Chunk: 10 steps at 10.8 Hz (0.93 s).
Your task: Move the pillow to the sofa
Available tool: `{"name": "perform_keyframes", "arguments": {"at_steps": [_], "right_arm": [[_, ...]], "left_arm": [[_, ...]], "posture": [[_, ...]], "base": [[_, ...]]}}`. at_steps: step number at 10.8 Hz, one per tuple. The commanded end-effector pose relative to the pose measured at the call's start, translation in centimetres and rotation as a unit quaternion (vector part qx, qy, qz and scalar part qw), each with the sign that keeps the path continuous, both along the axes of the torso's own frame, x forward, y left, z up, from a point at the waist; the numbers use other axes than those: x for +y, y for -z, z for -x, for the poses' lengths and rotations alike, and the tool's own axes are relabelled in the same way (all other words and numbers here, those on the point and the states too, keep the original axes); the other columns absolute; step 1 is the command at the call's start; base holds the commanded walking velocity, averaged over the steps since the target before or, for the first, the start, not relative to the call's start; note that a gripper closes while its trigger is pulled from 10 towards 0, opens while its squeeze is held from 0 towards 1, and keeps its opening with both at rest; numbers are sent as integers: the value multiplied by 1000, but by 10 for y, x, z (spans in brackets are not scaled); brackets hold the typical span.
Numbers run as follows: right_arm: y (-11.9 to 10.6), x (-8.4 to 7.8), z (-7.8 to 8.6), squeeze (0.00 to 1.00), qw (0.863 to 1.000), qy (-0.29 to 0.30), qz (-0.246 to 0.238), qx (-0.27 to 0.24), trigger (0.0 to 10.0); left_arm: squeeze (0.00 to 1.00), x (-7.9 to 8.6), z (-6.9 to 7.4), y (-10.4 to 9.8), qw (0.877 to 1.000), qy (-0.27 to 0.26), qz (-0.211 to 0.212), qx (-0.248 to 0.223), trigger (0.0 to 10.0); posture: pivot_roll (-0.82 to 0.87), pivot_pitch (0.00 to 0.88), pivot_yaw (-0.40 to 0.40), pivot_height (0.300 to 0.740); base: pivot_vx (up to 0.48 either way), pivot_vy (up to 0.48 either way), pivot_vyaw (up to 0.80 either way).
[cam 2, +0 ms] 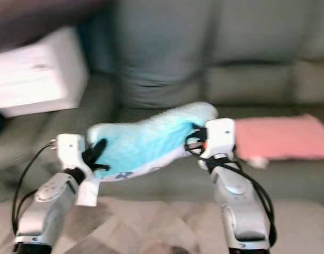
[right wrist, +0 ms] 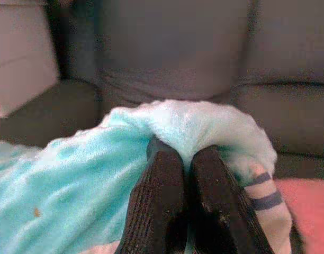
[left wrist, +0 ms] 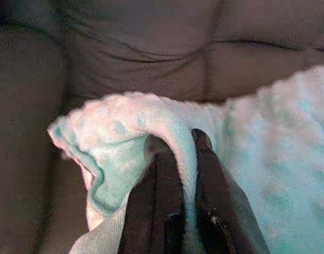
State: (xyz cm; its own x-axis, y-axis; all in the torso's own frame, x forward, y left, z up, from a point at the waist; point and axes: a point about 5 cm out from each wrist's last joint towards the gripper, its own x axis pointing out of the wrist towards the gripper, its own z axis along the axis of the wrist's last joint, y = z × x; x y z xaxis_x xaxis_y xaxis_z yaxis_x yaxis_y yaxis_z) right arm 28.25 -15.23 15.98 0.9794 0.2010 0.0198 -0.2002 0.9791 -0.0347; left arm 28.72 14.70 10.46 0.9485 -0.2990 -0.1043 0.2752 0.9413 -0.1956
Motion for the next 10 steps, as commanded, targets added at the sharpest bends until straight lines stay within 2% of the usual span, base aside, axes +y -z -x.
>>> {"name": "perform_keyframes", "arguments": {"at_steps": [1, 2, 4, 10], "right_arm": [[-4, 2, 0, 0, 1000, -2, -1, -9, 10000], [-4, 2, 0, 0, 1000, -1, -1, -11, 10000], [-5, 2, 1, 0, 1000, -6, 0, -15, 10000], [-8, 2, -1, 0, 1000, -9, 5, -20, 10000]], "left_arm": [[0, 4, -2, -1, 1000, -6, -8, -6, 10000], [0, 4, -1, 1, 1000, -3, -7, -1, 10000], [0, 3, -1, 1, 1000, 2, 15, 0, 10000], [0, -3, 0, 1, 999, 32, 21, -6, 10000]], "posture": [[-180, 94, 29, 740], [-184, 94, 30, 740], [-186, 88, 27, 740], [-195, 78, 22, 740]], "base": [[0, 0, -788], [0, 0, -788], [0, 0, 0], [383, 0, 0]]}}
